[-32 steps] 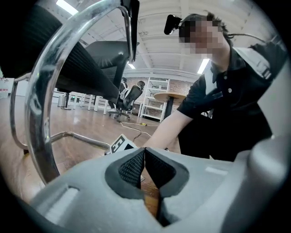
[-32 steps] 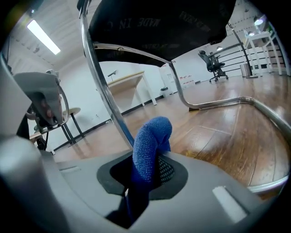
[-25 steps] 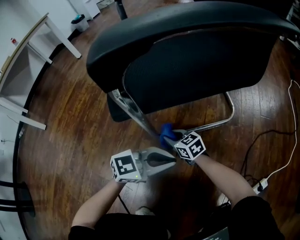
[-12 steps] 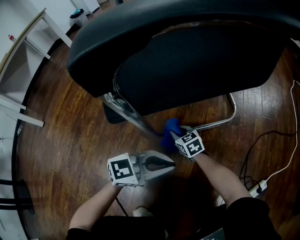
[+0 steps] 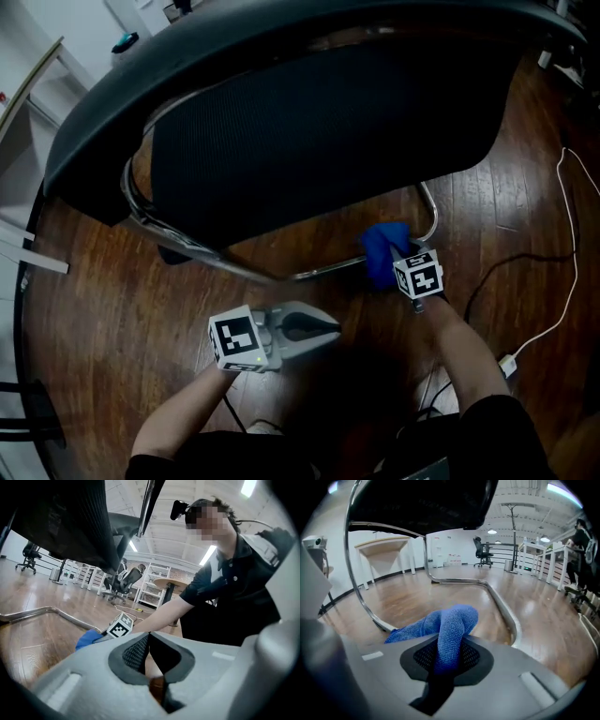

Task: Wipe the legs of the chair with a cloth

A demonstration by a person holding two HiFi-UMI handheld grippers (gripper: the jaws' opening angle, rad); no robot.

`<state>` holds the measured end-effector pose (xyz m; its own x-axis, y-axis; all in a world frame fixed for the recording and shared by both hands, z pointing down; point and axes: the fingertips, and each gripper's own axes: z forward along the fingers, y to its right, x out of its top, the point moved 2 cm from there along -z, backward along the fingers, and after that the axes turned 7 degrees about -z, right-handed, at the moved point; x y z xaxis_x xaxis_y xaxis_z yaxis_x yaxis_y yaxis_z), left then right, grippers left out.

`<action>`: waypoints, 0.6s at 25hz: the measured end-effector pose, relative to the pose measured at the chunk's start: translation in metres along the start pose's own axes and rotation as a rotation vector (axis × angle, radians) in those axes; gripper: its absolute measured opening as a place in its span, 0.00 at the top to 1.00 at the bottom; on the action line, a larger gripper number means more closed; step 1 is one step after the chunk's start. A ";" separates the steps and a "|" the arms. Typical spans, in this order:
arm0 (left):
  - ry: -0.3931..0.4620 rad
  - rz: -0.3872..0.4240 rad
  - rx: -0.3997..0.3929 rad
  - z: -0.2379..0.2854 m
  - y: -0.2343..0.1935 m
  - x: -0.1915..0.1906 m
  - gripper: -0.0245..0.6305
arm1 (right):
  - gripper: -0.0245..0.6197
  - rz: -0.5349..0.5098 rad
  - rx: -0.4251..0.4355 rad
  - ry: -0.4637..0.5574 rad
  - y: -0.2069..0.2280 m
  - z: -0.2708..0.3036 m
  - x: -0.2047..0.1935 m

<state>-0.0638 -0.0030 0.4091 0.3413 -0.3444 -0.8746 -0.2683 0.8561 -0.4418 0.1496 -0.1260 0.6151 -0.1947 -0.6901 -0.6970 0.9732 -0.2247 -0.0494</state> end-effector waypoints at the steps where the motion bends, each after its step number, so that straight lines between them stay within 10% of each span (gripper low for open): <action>1: -0.003 -0.001 -0.001 0.003 -0.001 0.001 0.96 | 0.88 0.007 -0.044 -0.018 0.023 -0.005 -0.006; 7: -0.038 -0.005 0.006 0.010 -0.001 -0.002 0.96 | 0.88 0.183 -0.172 -0.084 0.110 -0.026 -0.037; 15: -0.027 0.018 0.018 -0.005 0.002 0.000 0.96 | 0.88 0.292 -0.032 0.021 0.064 -0.019 -0.029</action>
<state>-0.0691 -0.0034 0.4077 0.3614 -0.3187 -0.8763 -0.2581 0.8689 -0.4224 0.2197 -0.1070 0.6186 0.0963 -0.7082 -0.6994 0.9911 0.0031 0.1334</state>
